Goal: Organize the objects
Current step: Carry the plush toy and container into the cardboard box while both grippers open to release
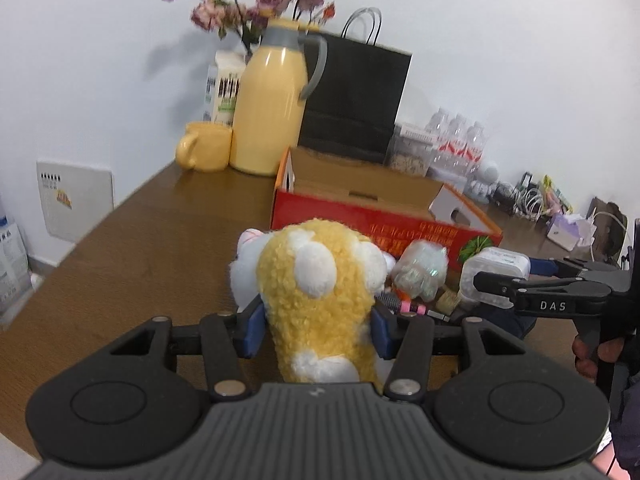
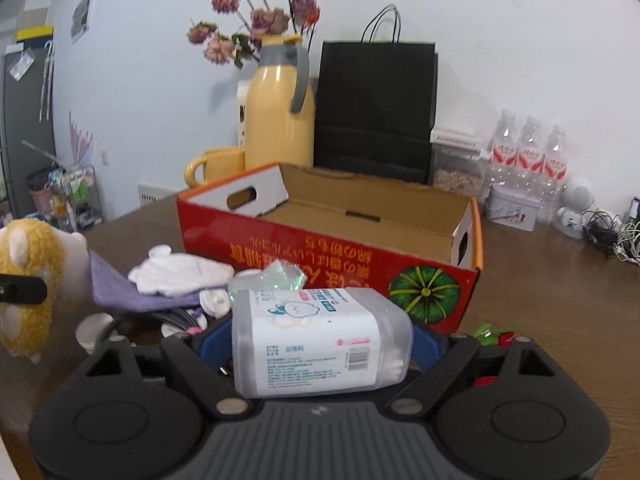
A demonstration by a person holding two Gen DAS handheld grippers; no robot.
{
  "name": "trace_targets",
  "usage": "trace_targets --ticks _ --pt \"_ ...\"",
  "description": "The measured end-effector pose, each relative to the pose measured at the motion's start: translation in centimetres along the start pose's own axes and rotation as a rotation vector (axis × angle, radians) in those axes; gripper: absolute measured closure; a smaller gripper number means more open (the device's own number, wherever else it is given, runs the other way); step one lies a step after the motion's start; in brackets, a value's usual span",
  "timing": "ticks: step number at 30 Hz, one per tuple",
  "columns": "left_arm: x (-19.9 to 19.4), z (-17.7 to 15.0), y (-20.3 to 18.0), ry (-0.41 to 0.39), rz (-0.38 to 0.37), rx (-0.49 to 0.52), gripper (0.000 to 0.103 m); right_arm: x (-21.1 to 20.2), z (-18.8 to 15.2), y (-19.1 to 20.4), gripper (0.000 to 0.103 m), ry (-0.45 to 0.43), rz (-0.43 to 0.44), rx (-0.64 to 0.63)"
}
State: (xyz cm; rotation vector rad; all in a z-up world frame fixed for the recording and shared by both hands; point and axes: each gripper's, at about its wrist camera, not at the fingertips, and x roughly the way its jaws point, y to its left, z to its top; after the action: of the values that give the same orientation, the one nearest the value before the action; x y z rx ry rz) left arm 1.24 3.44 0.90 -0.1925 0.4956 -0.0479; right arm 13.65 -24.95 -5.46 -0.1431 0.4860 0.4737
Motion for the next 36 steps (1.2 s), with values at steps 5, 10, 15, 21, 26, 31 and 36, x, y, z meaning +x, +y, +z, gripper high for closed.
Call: trace_targets --ticks 5,10,15,21,26,31,36 --pt "-0.8 2.6 -1.5 -0.088 -0.014 0.049 0.051 -1.0 1.3 0.2 0.016 -0.064 -0.021 -0.002" --pt "1.1 6.1 -4.0 -0.158 -0.023 0.114 0.051 -0.5 3.6 0.2 0.016 -0.135 -0.049 0.01" --pt "4.6 8.8 -5.7 -0.18 -0.022 0.13 0.051 1.5 5.6 -0.1 0.017 -0.173 -0.099 0.034" --pt "9.9 10.5 -6.6 -0.171 -0.03 0.123 0.051 5.0 7.4 -1.2 0.017 -0.19 -0.145 0.067" --pt "14.4 10.9 -6.4 -0.128 -0.03 0.093 0.051 8.4 8.0 -2.0 0.017 -0.176 -0.179 0.087" --pt "18.2 10.9 -6.3 -0.115 0.001 0.105 0.051 11.0 7.7 -2.9 0.017 -0.147 -0.203 0.093" --pt "20.9 11.0 -5.5 -0.098 0.05 0.113 0.05 12.8 7.6 -3.0 0.017 -0.11 -0.214 0.072"
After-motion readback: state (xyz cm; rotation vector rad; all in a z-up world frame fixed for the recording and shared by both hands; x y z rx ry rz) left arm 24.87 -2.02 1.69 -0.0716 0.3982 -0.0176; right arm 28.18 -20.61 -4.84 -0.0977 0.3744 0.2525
